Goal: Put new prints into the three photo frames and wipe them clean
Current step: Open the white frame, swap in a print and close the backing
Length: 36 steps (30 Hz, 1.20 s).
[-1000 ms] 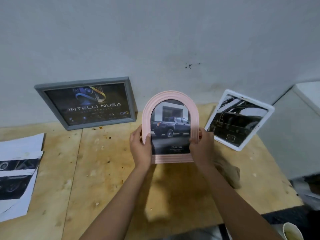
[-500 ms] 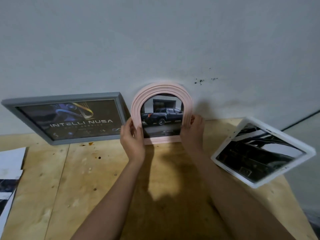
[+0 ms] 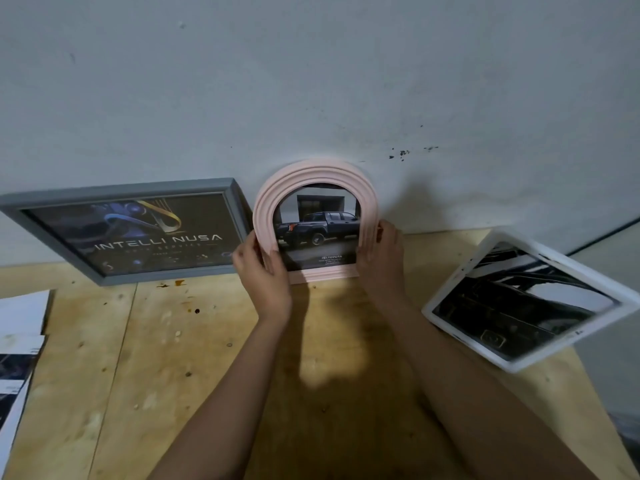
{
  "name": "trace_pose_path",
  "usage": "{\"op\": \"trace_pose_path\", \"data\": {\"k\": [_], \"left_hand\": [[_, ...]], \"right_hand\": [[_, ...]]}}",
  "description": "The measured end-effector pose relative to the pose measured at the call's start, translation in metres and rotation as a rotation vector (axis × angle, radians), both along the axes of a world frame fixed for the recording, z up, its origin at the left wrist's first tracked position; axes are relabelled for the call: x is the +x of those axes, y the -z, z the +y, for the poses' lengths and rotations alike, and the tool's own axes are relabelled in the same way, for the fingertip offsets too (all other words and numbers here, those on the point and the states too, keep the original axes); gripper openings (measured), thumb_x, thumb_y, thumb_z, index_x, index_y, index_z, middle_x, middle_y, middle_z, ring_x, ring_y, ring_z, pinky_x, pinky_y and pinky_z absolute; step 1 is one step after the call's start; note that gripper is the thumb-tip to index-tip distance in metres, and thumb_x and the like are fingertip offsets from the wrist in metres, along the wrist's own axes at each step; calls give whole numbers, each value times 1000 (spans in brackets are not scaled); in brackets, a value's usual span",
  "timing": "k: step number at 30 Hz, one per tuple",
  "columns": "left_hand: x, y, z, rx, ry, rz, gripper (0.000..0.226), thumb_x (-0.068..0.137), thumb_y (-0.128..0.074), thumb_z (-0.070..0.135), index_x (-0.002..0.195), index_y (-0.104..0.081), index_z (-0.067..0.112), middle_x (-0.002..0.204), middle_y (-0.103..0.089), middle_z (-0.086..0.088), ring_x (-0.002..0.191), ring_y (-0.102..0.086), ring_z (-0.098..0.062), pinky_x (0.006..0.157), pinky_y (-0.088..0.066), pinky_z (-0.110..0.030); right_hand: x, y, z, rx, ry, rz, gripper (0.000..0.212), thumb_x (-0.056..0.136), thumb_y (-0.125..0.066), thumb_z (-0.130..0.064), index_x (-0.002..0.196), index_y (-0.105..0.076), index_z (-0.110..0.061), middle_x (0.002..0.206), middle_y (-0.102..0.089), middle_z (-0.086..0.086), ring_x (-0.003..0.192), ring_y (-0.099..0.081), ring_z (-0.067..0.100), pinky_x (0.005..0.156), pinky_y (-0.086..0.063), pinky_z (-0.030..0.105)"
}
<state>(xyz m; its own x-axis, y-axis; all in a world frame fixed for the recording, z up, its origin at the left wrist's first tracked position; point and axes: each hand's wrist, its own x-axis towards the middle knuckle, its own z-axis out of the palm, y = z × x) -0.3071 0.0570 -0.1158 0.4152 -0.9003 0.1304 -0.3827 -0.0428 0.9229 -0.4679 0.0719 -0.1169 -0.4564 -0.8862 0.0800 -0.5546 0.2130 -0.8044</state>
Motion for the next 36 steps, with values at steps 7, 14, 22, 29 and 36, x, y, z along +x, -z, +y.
{"op": "trace_pose_path", "data": {"k": [7, 14, 22, 29, 36], "left_hand": [[-29, -38, 28, -149, 57, 102, 28, 94, -50, 15, 122, -50, 15, 120, -41, 2, 111, -48, -11, 92, -42, -15], [-116, -57, 57, -78, 532, 253, 19, 96, -46, 9, 113, -56, 8, 104, -54, -4, 82, -51, 11, 69, -40, -5], [-184, -25, 75, 219, 659, 220, 33, 100, -39, 24, 128, -54, 15, 130, -54, -4, 116, -48, -13, 99, -38, -28], [-193, -14, 72, 362, 783, 211, 32, 100, -36, 36, 86, -63, 26, 88, -63, 4, 89, -59, -15, 87, -47, -40], [-188, -26, 60, 389, 784, 176, 40, 98, -40, 40, 80, -65, 15, 88, -67, -8, 93, -63, -30, 88, -48, -46]], "right_hand": [[-19, -47, 40, -231, 120, -54, 42, 87, -55, -2, 127, -44, -9, 123, -44, 4, 113, -45, 11, 94, -44, 25], [-86, -79, 117, -565, 415, 273, 20, 88, -54, 1, 108, -52, 2, 105, -54, 16, 96, -53, 25, 86, -44, 29], [-145, -28, 197, -290, 830, -84, 31, 94, -48, -11, 124, -48, -7, 119, -48, 5, 113, -47, 24, 93, -43, 37], [-148, 10, 210, -35, 568, -418, 36, 101, -37, -22, 135, -45, -13, 131, -53, 1, 111, -49, 10, 86, -38, 15], [-155, 9, 215, -55, 438, -419, 26, 99, -43, -20, 121, -55, -16, 110, -62, -5, 98, -57, 4, 82, -46, 13]]}}
